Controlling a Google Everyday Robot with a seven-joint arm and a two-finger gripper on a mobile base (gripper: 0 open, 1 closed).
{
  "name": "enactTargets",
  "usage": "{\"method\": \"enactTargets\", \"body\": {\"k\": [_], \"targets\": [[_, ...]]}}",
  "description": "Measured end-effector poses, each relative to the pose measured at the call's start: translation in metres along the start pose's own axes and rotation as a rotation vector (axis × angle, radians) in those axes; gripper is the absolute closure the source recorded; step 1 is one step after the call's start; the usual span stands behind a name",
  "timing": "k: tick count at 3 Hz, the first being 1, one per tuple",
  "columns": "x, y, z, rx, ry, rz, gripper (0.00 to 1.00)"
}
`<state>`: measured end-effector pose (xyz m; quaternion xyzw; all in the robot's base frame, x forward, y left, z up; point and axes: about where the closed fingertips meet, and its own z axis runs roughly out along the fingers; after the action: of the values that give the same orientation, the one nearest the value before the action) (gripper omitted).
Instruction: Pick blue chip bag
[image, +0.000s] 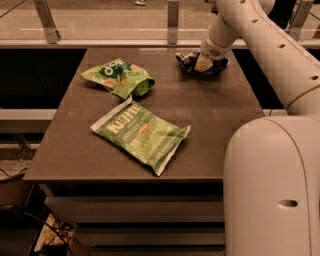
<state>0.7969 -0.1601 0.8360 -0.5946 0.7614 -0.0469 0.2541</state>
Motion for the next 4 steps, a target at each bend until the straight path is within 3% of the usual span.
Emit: {"method": "enactTargets", "body": {"k": [4], "targets": [[-0.0003, -0.0001, -0.0006, 0.0, 0.0, 0.0, 1.0]]}}
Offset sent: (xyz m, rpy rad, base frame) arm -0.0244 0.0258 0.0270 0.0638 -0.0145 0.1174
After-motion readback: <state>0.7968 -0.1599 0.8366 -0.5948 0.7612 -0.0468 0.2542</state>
